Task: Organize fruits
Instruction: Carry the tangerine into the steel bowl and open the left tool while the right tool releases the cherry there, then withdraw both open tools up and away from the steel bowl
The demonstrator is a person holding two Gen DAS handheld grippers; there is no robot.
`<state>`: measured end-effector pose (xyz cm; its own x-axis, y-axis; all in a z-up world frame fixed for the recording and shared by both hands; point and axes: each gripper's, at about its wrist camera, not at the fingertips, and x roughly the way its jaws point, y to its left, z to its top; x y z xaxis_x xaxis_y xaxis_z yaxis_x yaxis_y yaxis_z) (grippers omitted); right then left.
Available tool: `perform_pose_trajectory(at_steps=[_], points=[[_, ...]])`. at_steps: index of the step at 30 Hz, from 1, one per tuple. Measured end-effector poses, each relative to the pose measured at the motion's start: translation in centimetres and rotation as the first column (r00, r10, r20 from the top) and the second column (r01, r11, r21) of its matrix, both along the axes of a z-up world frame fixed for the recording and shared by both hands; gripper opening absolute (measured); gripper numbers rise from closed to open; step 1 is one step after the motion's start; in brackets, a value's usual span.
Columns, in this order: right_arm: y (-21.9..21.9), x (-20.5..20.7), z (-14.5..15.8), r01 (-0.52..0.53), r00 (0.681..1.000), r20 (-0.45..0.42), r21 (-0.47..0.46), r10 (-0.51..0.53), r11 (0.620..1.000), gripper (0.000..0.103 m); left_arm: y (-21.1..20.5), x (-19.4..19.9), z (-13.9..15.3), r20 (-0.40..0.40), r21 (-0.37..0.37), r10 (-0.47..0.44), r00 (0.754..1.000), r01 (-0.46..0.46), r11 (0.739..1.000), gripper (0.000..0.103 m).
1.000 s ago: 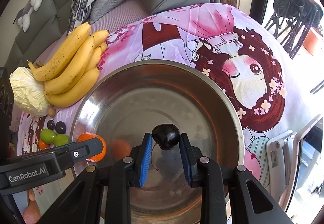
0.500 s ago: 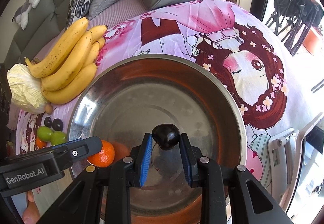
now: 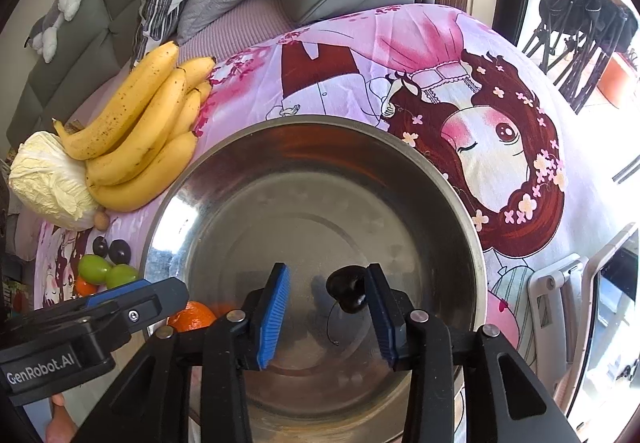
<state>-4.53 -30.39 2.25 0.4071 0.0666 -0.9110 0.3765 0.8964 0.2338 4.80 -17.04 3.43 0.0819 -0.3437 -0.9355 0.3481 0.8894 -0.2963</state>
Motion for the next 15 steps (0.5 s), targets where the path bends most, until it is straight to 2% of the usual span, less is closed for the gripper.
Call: perform_pose_trajectory(at_steps=[2,4,6,9,15], points=[[0.1,0.0,0.1,-0.003,1.000,0.001,0.000,0.003,1.000,0.047,0.3,-0.1,0.2,0.016,0.020,0.006,1.000,-0.006,1.000,0.058],[0.1,0.0,0.1,-0.006,1.000,0.006,0.003,0.006,1.000,0.058,0.7,-0.2,0.5,0.037,0.049,0.013,0.999,-0.015,0.999,0.062],[0.1,0.0,0.2,-0.009,1.000,0.012,0.004,0.009,1.000,0.064,1.1,-0.3,0.6,0.062,0.078,0.015,0.998,-0.020,0.997,0.064],[0.1,0.0,0.2,-0.010,1.000,0.014,0.007,0.010,1.000,0.069,1.8,-0.2,0.6,0.092,0.119,0.033,0.995,-0.044,0.992,0.080],[0.2,0.1,0.0,-0.014,1.000,0.015,-0.001,0.014,1.000,0.080,3.0,0.2,-0.2,0.119,0.192,0.067,0.991,-0.090,0.977,0.086]])
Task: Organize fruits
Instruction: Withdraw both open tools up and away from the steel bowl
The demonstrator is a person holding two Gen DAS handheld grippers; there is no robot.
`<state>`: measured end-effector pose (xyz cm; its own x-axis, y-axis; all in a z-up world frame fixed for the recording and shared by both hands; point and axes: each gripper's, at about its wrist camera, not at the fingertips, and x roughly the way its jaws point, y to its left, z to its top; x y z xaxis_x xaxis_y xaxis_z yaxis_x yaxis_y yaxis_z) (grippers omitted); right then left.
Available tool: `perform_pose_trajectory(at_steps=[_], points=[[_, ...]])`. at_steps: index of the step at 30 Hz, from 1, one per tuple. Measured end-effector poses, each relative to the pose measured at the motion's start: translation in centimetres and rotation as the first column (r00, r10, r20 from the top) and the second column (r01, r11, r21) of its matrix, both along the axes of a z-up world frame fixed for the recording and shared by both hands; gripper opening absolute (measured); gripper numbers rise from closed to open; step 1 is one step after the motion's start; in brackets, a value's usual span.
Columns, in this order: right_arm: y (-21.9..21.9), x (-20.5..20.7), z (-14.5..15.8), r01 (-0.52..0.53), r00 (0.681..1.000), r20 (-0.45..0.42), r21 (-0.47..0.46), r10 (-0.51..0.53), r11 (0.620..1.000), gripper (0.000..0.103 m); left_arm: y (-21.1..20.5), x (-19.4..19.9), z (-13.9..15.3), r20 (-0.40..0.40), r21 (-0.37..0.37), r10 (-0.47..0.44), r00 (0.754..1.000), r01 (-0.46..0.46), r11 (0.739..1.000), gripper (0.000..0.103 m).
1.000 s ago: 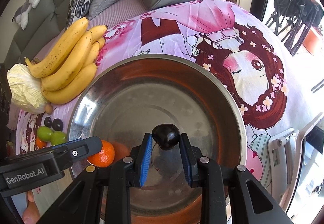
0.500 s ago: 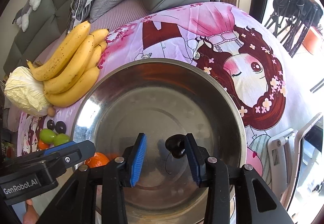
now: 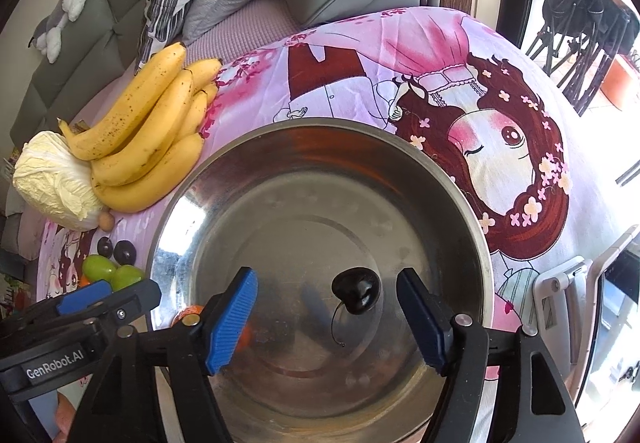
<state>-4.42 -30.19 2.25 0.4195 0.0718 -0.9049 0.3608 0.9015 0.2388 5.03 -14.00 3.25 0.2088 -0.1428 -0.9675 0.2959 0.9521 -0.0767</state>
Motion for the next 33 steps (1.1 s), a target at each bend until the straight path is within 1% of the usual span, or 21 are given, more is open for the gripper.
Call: perform_pose_trajectory(at_steps=[2,5,8,9,10,12,25,29,33], points=[[0.1,0.0,0.0,-0.003,1.000,0.001,-0.001,0.003,1.000,0.082,0.4,0.1,-0.3,0.000,0.014,0.014,1.000,-0.014,1.000,0.086],[0.1,0.1,-0.2,-0.006,1.000,0.000,0.002,0.006,1.000,0.090,1.0,0.2,-0.7,-0.010,0.032,0.030,0.999,-0.030,0.999,0.086],[0.2,0.1,-0.3,-0.008,1.000,-0.001,0.004,0.008,1.000,0.095,1.5,0.2,-0.8,-0.015,0.033,0.042,0.999,-0.041,0.999,0.087],[0.2,0.1,-0.4,-0.009,1.000,-0.002,0.006,0.009,1.000,0.099,1.6,0.2,-0.8,-0.015,0.031,0.044,0.999,-0.043,0.999,0.088],[0.2,0.2,-0.4,-0.010,1.000,-0.003,0.006,0.010,1.000,0.102,1.8,0.2,-0.8,-0.015,0.031,0.045,0.999,-0.045,0.999,0.093],[0.3,0.2,-0.4,-0.014,1.000,-0.004,0.005,0.014,1.000,0.103,2.0,0.1,-0.7,-0.014,0.031,0.048,0.999,-0.048,0.998,0.095],[0.4,0.2,-0.7,-0.018,1.000,-0.019,-0.005,0.018,1.000,0.103,3.6,-0.4,-0.6,-0.020,0.037,0.058,0.998,-0.057,0.998,0.095],[0.5,0.2,-0.6,-0.019,1.000,-0.019,-0.008,0.019,1.000,0.103,4.2,-0.9,-0.1,0.001,0.055,0.053,0.999,-0.053,0.997,0.095],[0.7,0.1,-0.4,-0.024,0.999,-0.023,-0.012,0.024,1.000,0.103,4.6,-1.4,0.4,0.034,0.093,0.055,0.998,-0.057,0.994,0.095]])
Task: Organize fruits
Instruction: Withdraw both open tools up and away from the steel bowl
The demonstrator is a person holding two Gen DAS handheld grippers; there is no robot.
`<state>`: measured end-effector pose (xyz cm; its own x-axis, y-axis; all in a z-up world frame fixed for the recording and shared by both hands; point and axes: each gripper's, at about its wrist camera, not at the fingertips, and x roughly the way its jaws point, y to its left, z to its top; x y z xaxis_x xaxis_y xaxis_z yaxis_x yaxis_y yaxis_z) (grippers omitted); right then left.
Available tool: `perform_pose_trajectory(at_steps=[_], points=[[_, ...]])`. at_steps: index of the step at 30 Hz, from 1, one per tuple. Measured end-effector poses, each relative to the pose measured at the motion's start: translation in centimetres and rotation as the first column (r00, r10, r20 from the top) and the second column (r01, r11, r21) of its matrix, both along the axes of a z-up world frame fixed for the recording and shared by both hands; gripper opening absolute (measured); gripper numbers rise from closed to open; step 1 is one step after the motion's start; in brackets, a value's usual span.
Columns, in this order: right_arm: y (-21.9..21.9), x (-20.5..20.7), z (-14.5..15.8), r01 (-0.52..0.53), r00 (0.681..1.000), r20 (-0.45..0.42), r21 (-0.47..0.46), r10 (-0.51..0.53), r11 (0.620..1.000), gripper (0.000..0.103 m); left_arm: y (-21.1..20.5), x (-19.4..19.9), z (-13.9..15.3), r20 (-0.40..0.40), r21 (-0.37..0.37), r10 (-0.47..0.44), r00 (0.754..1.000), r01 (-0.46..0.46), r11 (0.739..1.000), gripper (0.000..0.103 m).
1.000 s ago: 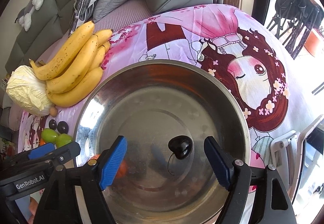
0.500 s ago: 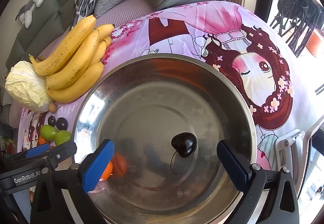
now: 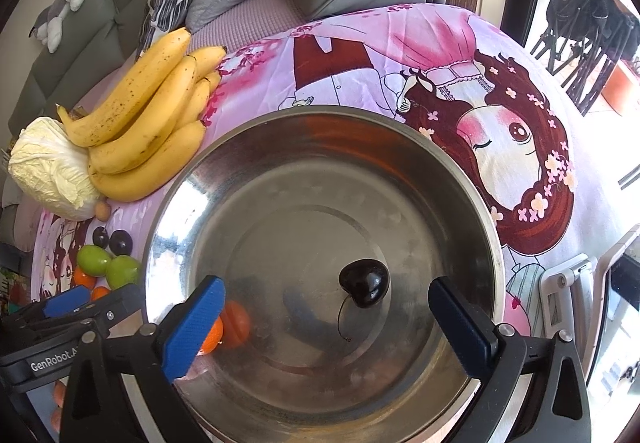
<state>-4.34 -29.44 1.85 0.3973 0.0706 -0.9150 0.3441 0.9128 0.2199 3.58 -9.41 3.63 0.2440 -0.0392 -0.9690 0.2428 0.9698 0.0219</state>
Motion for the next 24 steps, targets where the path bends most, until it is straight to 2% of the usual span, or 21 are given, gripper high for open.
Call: perform_pose_trajectory(at_steps=[5,11,14,24], points=[[0.5,0.0,0.0,-0.013,1.000,-0.005,0.007,0.013,1.000,0.103,1.1,-0.8,0.4,0.022,0.046,0.011,1.000,-0.012,0.999,0.095],[1.5,-0.2,-0.2,-0.048,0.999,-0.020,0.015,0.049,0.999,0.103,2.3,-1.7,0.4,0.011,0.062,0.016,1.000,-0.017,0.998,0.095],[1.8,-0.4,-0.1,-0.057,0.998,-0.022,0.023,0.057,0.998,0.103,3.1,-2.0,0.5,0.013,0.065,0.023,1.000,-0.024,0.998,0.095],[2.6,-1.1,0.2,-0.110,0.992,-0.066,-0.032,0.107,0.993,0.103,5.9,-2.5,1.0,0.006,0.027,0.052,0.999,-0.052,0.998,0.095]])
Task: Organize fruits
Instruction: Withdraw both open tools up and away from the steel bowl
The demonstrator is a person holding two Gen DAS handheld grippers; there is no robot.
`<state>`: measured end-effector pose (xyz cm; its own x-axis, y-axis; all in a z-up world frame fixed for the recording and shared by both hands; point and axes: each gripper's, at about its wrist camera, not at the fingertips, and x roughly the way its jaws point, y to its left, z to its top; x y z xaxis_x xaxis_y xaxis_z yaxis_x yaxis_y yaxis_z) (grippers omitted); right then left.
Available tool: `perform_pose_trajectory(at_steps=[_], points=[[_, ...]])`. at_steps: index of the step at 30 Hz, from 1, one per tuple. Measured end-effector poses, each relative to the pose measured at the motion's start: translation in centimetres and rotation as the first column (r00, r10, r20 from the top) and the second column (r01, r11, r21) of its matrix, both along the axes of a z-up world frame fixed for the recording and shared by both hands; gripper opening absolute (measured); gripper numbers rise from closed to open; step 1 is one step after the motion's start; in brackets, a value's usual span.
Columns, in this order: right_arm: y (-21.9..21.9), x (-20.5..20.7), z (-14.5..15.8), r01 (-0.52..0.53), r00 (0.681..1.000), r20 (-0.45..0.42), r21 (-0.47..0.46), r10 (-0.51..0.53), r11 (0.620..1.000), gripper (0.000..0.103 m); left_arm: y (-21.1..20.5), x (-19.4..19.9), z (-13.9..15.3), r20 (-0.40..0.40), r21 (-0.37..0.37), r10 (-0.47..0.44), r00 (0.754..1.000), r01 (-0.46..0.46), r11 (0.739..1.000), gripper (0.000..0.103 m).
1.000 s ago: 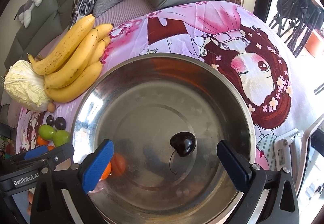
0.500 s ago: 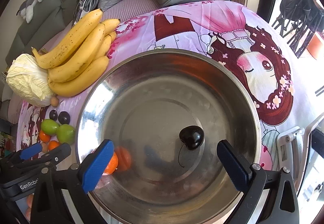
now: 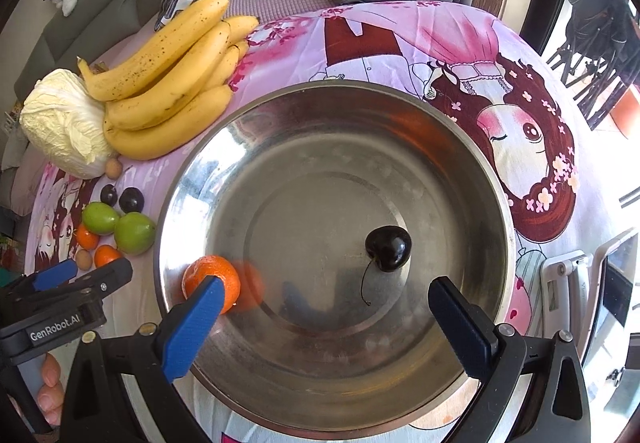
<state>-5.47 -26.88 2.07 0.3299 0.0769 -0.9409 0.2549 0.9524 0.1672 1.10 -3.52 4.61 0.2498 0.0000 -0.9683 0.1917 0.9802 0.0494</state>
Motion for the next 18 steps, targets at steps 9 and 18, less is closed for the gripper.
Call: perform_pose_trajectory(at_steps=[9,18], points=[[0.7,-0.3,0.2,-0.015,0.998,-0.059,-0.070,0.011,0.997,0.103,2.4,-0.6,-0.3,-0.008,-0.031,0.000,1.000,0.000,1.000,0.095],[1.4,-0.1,0.6,-0.068,0.994,-0.090,-0.061,0.062,0.996,0.103,3.3,-0.8,-0.6,-0.018,-0.055,0.004,1.000,-0.005,0.998,0.095]])
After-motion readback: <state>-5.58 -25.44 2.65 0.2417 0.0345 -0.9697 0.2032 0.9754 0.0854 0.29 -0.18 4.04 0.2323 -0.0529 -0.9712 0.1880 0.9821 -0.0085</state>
